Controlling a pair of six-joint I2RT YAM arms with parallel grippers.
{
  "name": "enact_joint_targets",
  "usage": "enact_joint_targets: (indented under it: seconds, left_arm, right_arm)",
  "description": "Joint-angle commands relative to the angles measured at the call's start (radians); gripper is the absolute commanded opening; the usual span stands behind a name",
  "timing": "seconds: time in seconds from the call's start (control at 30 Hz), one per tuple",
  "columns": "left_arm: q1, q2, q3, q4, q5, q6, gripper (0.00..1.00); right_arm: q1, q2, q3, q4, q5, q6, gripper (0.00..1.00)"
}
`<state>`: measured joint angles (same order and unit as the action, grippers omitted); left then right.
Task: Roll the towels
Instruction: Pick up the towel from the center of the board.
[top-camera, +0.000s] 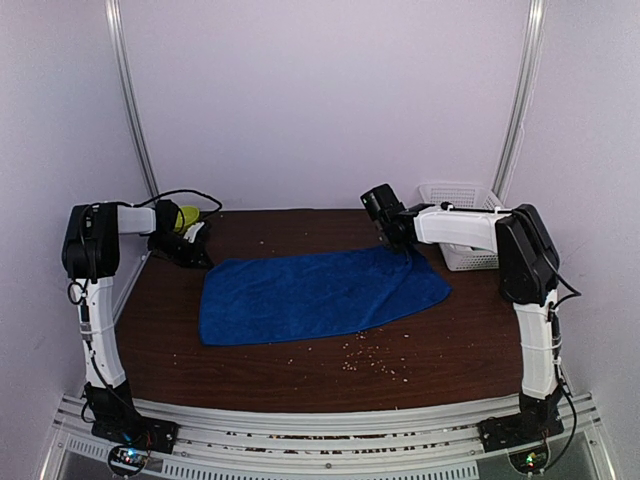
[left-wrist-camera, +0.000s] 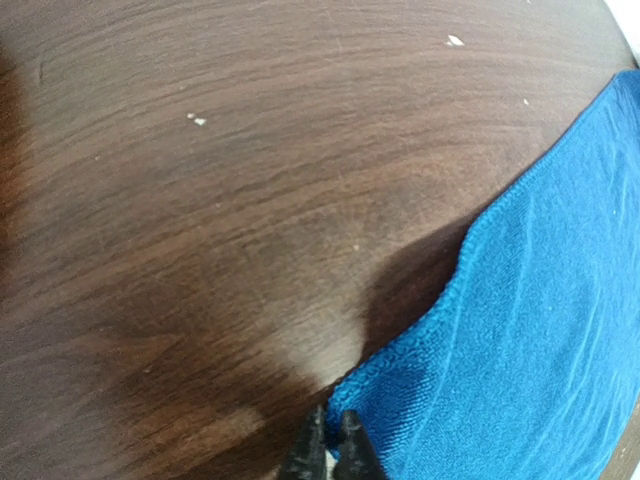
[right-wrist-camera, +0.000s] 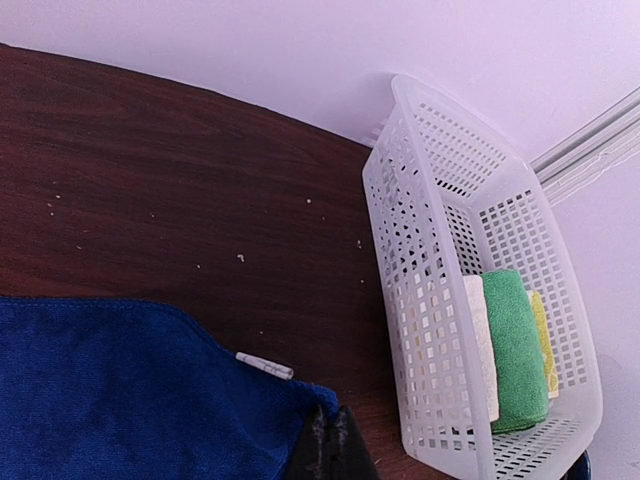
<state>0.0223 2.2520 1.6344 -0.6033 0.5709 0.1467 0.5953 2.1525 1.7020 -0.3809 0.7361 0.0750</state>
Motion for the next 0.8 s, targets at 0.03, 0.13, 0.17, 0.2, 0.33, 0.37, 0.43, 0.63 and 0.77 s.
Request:
enact_joint_targets:
  seconds: [0.03, 0.13, 0.17, 0.2, 0.33, 0.37, 0.43, 0.63, 0.77]
  left_arm:
    - [0.001, 0.004, -0.017, 0.027, -0.038, 0.001, 0.00]
    - [0.001, -0.036, -0.032, 0.051, -0.034, 0.014, 0.00]
    - [0.001, -0.055, -0.043, 0.067, -0.034, 0.016, 0.00]
    - [0.001, -0.073, -0.054, 0.088, -0.035, 0.016, 0.00]
    - [-0.003, -0.094, -0.082, 0.100, -0.028, 0.028, 0.00]
    - [-0.005, -0.097, -0.093, 0.104, -0.021, 0.033, 0.00]
    - [-0.006, -0.116, -0.126, 0.127, 0.008, 0.043, 0.00]
    - [-0.017, -0.192, -0.212, 0.193, 0.093, 0.071, 0.00]
    - [-0.039, -0.196, -0.234, 0.190, 0.128, 0.106, 0.00]
  right_arm:
    - [0.006, -0.036, -0.012, 0.013, 0.022, -0.006, 0.00]
    - [0.006, -0.036, -0.011, 0.013, 0.023, -0.006, 0.00]
    - [0.006, -0.037, -0.012, 0.013, 0.023, -0.005, 0.00]
    - [0.006, -0.036, -0.010, 0.013, 0.022, -0.005, 0.00]
    - [0.006, -0.040, -0.011, 0.013, 0.014, -0.003, 0.00]
    - [0.006, -0.041, -0.013, 0.013, 0.014, -0.001, 0.00]
    - [0.006, -0.040, -0.014, 0.013, 0.014, -0.001, 0.00]
    - [0.008, -0.037, -0.015, 0.011, 0.012, -0.002, 0.00]
    - [0.008, -0.035, -0.010, 0.013, 0.010, -0.004, 0.00]
